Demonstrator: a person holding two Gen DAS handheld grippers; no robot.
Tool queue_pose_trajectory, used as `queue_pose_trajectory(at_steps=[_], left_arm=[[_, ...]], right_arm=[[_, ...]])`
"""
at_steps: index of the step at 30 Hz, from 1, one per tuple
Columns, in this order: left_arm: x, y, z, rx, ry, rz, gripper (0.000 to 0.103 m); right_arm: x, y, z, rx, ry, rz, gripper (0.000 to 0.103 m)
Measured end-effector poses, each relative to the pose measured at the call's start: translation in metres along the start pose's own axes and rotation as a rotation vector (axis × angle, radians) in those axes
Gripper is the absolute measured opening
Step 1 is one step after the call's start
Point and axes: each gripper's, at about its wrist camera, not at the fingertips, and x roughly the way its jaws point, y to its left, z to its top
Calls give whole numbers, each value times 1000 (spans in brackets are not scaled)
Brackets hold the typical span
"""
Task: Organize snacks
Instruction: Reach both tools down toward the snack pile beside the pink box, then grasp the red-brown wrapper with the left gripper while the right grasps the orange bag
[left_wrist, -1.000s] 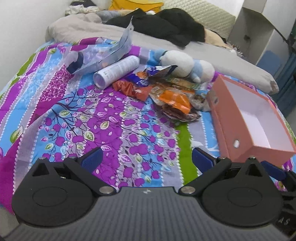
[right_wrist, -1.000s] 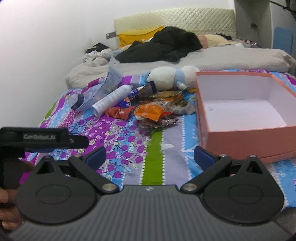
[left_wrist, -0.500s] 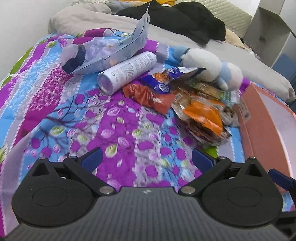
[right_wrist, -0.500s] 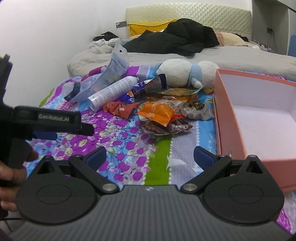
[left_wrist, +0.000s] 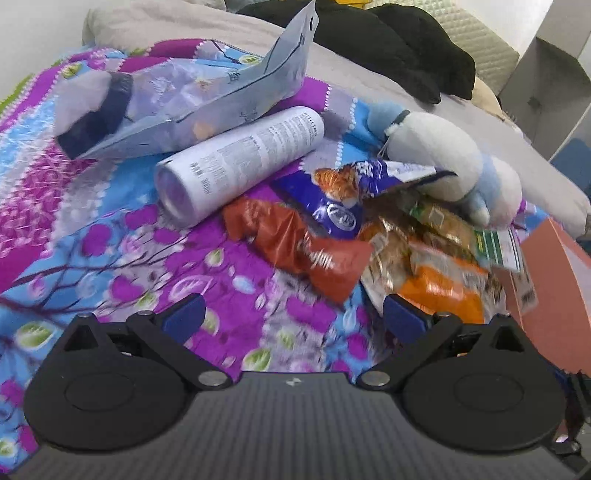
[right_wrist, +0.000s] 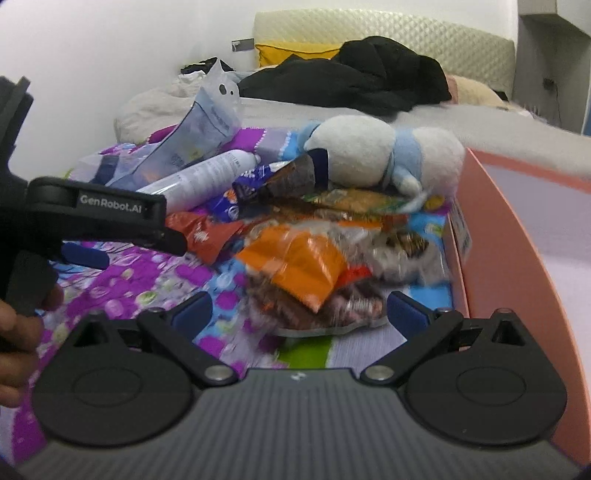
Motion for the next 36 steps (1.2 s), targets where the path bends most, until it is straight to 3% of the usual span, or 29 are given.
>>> queue_pose_trajectory(at_steps=[6,19,21,27,32,36], left_arm=[[34,-2,18,-26,3,-24,102],[70,-6,33,-38,-19,58,102],[73,-6,34,-36,-24,64,102],[83,-12,34,45,-32,116,93],[75,-13,28,93,-50,126,73],[68,-12,21,111,-52,104,70]], right_arm=[[33,0,10,-26,-3,-4,103],[69,7,23,0,-12,-43,102],[71,8,23,7,-7,-48,97],[67,7,24,1,28,-56,83],[59,3,22,12,27,-47,79],[50,3,21,17,26,-38,78]])
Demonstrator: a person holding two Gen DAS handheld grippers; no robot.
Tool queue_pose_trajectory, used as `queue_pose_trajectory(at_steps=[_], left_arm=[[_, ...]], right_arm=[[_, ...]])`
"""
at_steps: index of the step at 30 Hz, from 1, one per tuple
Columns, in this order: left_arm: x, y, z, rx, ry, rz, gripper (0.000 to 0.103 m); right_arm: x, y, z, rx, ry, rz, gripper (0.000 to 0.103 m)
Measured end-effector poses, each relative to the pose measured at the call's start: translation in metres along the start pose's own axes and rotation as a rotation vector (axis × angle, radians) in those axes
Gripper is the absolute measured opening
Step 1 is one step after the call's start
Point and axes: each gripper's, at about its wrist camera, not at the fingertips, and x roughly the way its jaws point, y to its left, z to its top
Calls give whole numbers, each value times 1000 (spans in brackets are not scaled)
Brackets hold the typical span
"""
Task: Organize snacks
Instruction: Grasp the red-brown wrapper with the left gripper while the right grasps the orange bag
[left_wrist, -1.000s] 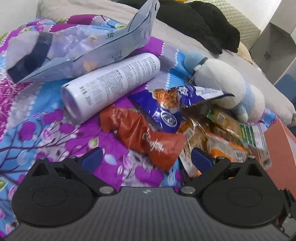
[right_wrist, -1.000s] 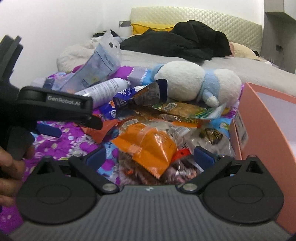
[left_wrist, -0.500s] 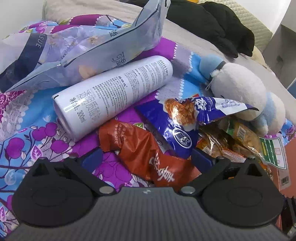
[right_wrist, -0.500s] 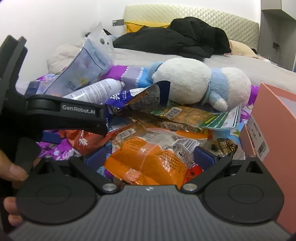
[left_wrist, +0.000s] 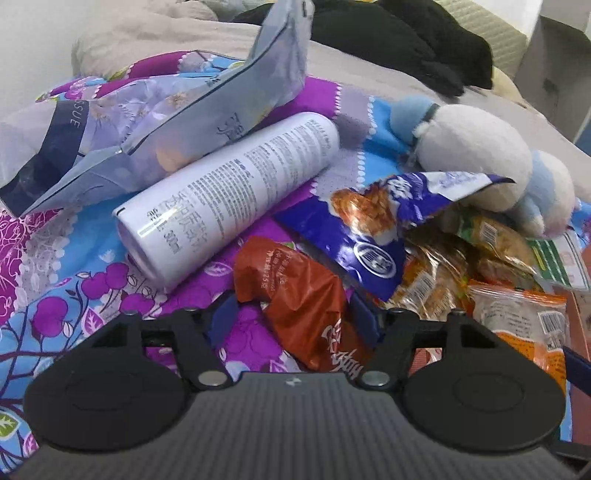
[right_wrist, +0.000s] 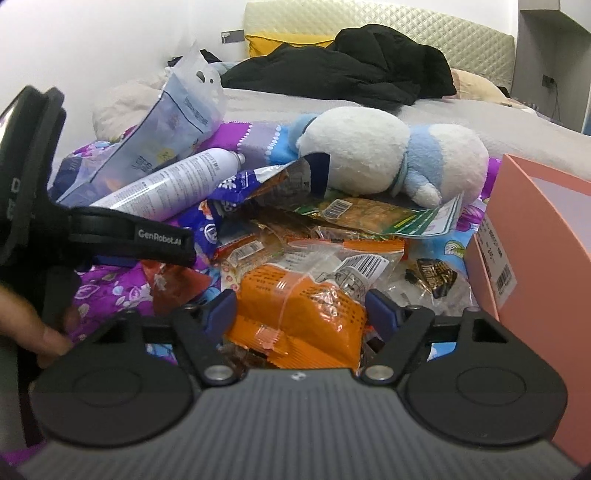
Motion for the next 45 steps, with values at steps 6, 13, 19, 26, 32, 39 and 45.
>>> queue_pose_trajectory(at_steps=[6,13,19,26,32,39,45], left_arm=[[-16,0,-10,16,18,-59,61],[-45,-1,-30,20,42,-109,59],[-80,1,-52,24,57,-148,50],[-123,8,-76,26,70,-185,48],[-164,14,-94,33,67,-211,47],[-195,17,-115,66,122,-260,47],[-201,11,-136,128,202,-293,47]], right_arm=[[-17,2,-5,-5,6,11,76],[-41,0,-15,16,23,4,61],[-71,2,-30,16,30,16,60],[-109,7,-49,22,49,46,59],[-141,8,-69,47,75,74,58],[-169,7,-88,46,93,83,57],[-184,-7,-103,62,126,66,57]])
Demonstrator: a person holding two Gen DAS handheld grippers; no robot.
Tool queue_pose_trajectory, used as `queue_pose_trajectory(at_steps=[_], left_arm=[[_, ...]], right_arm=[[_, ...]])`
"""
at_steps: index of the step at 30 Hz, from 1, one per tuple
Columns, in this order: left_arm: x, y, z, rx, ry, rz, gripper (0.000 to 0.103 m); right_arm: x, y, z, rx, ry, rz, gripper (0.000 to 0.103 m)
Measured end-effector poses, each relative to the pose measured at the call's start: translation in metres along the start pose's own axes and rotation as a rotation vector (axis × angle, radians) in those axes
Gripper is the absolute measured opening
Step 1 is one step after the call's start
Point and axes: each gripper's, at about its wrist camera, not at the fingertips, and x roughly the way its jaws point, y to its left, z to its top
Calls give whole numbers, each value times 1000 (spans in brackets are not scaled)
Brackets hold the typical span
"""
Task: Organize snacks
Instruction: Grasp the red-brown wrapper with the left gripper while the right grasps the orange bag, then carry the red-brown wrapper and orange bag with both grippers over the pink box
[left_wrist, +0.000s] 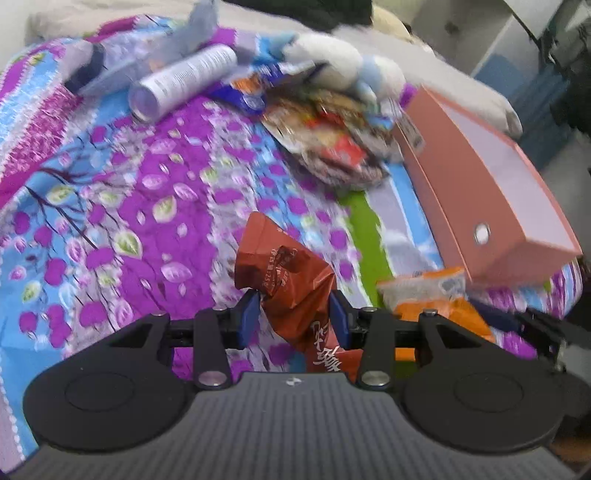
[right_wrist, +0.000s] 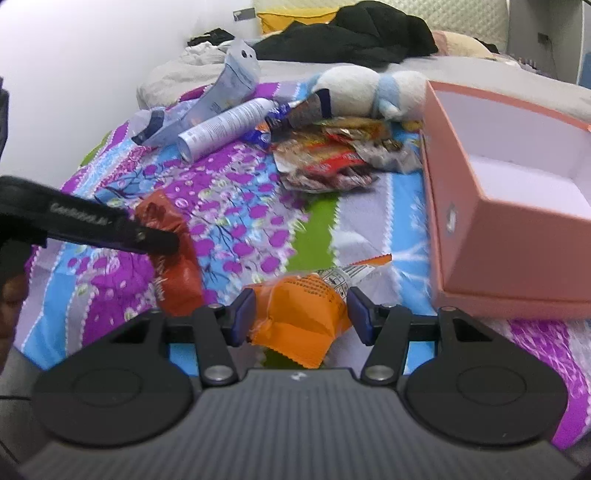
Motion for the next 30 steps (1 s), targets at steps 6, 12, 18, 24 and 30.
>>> queue_pose_trajectory(at_steps=[6,12,18,24,30], left_arm=[[10,-13,0,47,8,13,47],[18,-22,10,39,3,19,51],[16,-17,8,-45,-30,64,75],[19,-6,-3,-164,-20,92,79],[22,4,-15,-271,-12,104,79]], right_arm=[[3,-16,-11,52,32,-28,58],[5,-22,-14,107,46,-21,60],[5,-29,-13,206,20,-39,89],[18,-22,-16,277,29,-114,89],[32,-9,-19,235,49,-178,89]])
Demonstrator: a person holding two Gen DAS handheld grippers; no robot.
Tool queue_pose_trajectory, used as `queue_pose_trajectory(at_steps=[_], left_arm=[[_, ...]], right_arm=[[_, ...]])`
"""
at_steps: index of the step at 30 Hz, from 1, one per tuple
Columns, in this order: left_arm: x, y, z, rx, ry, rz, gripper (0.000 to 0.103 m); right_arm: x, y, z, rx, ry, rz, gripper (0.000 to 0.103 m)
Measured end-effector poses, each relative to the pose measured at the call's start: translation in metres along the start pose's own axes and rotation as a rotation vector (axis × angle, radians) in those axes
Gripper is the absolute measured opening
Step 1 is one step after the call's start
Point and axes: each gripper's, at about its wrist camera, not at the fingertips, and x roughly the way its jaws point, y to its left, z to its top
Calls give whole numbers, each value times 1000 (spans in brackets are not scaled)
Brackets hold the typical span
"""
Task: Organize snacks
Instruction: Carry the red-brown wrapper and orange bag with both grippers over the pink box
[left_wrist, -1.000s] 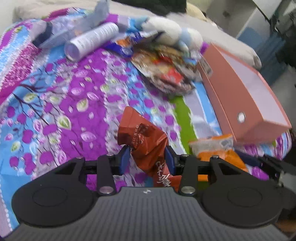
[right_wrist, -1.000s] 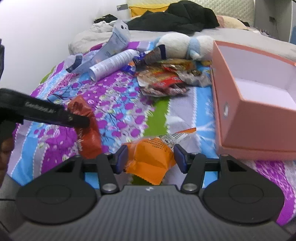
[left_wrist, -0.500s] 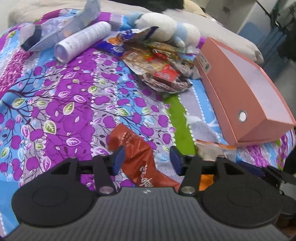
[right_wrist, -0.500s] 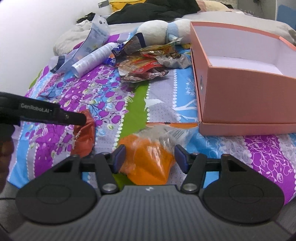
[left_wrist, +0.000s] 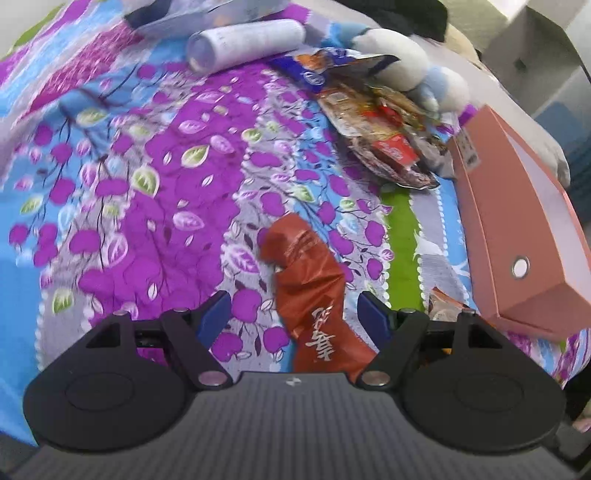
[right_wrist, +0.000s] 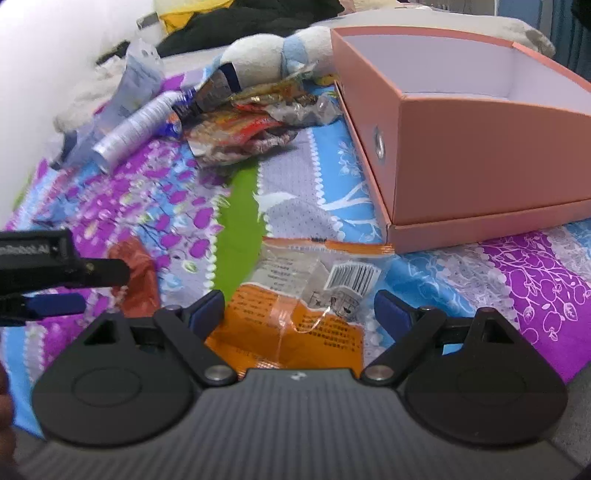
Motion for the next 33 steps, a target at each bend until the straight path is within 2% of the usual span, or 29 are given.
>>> queue_pose_trajectory(at_steps=[4,8,13,15,17,26,31,33], left_arm=[[3,4,-3,-57,9,-27,79],[7,0,-5,-49,22,-27,79],[10,-6,-6,-21,16,-16,79],[12,-9,-6,-7,11,-9,79],[14,-12,-5,13,6,-1,79],[30,-30,-5,123,-38,51,76],[35,-36,-5,200,-72,99,58],[36,-34,-4,209,-76,96,57]], right_arm=[[5,7,-4,-74,-19,-29,89],[8,8,-5,-112,-20,-33,90],[5,7,-3,-136,-22,-9,81],[2,7,-3,-156,-31,-9,71],[-1,7,-3,-170,-37,-2,70],[0,3,-3,-191,-40,9,72],[10,-1,-4,-187,-13,11,78],[13,0,-5,-197,-11,11,82]])
